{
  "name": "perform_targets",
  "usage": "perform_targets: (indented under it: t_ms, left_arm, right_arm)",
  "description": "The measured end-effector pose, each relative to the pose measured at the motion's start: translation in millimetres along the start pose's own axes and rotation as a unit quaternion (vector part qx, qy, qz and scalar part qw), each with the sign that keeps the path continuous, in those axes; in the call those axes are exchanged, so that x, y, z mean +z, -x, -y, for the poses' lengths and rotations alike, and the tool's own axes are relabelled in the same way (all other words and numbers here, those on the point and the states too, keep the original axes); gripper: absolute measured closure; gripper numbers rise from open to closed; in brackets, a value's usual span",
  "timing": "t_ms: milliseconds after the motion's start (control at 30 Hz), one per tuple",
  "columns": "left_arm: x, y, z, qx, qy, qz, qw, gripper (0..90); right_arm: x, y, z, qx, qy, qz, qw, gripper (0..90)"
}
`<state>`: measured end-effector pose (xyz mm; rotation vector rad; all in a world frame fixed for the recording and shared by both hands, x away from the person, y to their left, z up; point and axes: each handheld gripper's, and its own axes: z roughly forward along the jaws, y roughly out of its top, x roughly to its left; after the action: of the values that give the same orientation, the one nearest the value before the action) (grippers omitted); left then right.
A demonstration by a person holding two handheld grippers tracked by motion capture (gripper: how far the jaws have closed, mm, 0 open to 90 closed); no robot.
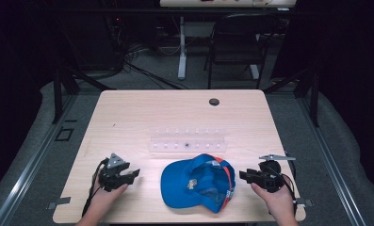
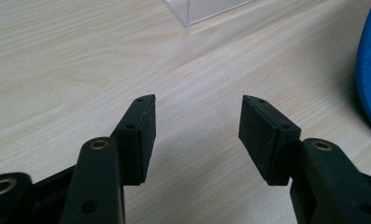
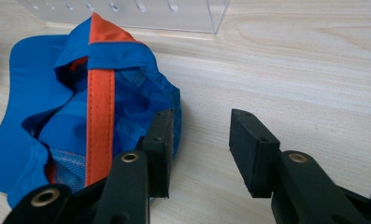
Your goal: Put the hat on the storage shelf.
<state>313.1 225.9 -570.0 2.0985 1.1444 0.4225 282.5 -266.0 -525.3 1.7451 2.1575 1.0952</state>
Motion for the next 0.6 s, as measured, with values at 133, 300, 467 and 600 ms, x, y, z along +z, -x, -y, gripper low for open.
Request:
perform_targets:
  t_ms: [133, 300, 467, 600]
  left_arm:
    - [0.4, 1.5, 0.0, 0.0, 0.001, -0.001, 1.0, 46.6]
    - [0.8, 1.6, 0.1, 0.0, -0.001, -0.002, 1.0, 46.6]
    - [0.8, 1.6, 0.0, 0.001, 0.0, -0.002, 1.0, 46.6]
    - [0.7, 1.9, 0.0, 0.001, 0.0, -0.002, 1.0, 46.6]
  right_arm:
    - [-2.4, -1.4, -5.8, 0.003, -0.009, -0.01, 0.9999, 60.5]
    - [-5.2, -3.5, -11.5, 0.002, -0.027, -0.032, 0.9991, 59.6]
    - [-9.0, -7.3, -16.3, 0.004, -0.032, -0.06, 0.9977, 59.5]
    - [-10.5, -14.8, -19.0, -0.007, -0.04, -0.08, 0.996, 58.1]
